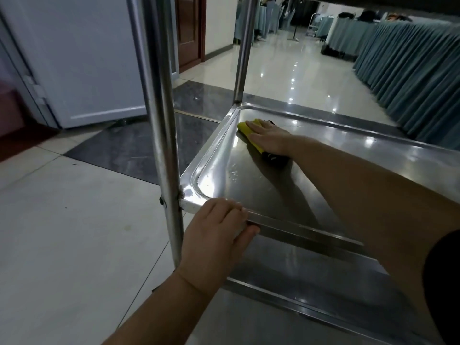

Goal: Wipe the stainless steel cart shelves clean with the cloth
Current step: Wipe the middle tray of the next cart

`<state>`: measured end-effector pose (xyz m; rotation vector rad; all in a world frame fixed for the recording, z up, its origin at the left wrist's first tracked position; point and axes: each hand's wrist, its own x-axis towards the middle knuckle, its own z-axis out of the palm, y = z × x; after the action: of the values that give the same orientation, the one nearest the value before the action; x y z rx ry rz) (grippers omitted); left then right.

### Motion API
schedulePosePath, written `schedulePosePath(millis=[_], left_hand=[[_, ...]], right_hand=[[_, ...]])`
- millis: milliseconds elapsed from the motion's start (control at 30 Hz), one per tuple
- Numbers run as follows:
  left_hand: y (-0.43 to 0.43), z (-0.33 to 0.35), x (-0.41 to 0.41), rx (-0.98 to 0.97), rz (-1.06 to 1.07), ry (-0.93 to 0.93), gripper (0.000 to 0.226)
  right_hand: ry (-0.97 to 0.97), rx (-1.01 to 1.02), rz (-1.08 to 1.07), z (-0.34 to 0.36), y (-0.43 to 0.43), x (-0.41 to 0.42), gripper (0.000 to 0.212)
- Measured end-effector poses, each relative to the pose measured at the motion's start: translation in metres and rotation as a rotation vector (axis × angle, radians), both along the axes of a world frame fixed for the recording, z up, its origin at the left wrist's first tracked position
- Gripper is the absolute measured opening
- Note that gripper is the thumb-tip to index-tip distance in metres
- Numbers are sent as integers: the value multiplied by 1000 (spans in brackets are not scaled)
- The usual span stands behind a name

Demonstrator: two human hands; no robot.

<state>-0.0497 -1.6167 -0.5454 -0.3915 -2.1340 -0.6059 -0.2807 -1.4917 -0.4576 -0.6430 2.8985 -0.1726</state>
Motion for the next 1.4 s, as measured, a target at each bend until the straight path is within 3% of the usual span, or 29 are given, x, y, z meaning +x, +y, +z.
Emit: schedulePosePath(millis=[100,367,467,567,867,1000,1167,1300,1400], left_hand=[[0,-1,0,-8,-3,6,23],[-35,-2,11,12,58,-18,21],[-49,-3,8,-19,79,-16,25],[-50,-2,2,-54,72,30,16],[-51,-5,-4,-2,68,81,20],[-52,-5,-4,-6,53,85,19],[-53,-6,-4,-12,54,115,16],[-52,-8,-5,-5,63,137,21],[-52,-12,-5,-18,68,135,25]], right_hand=[[-2,1,68,-5,0,21,56],[-82,118,523,-8,8,116,58],[-151,89,529,-1,11,125,55],[-81,98,475,-6,3,102,49],[62,23,127,4,-33,4,52],[15,9,11,0,-42,-6,54],[15,7,210,-2,-37,46,53],[47,31,590,-12,-31,105,50],[-78,66,524,-13,-31,116,57]])
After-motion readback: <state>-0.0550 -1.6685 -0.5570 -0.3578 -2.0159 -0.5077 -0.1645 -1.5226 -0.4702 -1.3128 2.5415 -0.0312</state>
